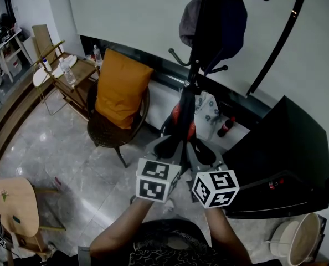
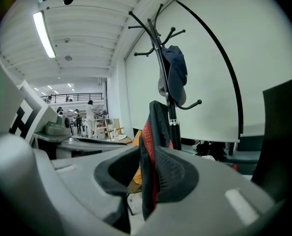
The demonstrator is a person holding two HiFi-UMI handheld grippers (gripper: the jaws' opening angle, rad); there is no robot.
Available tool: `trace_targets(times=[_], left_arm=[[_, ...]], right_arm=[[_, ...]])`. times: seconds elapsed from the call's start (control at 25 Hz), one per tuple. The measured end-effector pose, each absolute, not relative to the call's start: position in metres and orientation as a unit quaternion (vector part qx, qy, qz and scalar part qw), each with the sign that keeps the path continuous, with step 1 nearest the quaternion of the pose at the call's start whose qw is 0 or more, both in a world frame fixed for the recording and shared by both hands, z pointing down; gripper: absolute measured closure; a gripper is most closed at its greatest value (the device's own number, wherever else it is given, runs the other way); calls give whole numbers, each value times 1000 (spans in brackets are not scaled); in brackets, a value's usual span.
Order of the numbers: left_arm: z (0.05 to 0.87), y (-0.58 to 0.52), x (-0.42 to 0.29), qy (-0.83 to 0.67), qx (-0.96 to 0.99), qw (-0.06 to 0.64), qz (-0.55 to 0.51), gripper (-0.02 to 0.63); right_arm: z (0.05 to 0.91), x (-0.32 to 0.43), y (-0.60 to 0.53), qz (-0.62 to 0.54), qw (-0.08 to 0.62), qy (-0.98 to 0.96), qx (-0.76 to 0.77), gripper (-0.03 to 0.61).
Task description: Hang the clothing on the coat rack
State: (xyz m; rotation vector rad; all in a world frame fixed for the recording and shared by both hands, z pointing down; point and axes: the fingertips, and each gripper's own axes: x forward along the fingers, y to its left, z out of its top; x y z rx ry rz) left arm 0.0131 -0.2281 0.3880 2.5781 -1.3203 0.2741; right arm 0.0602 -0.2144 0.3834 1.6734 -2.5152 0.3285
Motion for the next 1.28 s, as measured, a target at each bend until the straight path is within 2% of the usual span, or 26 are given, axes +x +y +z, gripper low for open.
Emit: trace_targets(times=[0.48, 0.68, 1.0, 1.28], left_arm=[[385, -178, 8, -437, 887, 114, 100, 532], [377, -157, -1, -443, 885, 113, 89, 581], [372, -124, -3, -441, 887, 109, 80, 597], [369, -108, -9, -446, 885, 108, 73, 607]], right_arm=[[381, 56, -165, 100, 52, -821, 559, 514], [375, 51, -142, 94, 54, -823, 557, 531], [368, 45, -109, 87, 56, -826, 554, 576], [367, 40, -90, 82, 61, -828, 552, 577]])
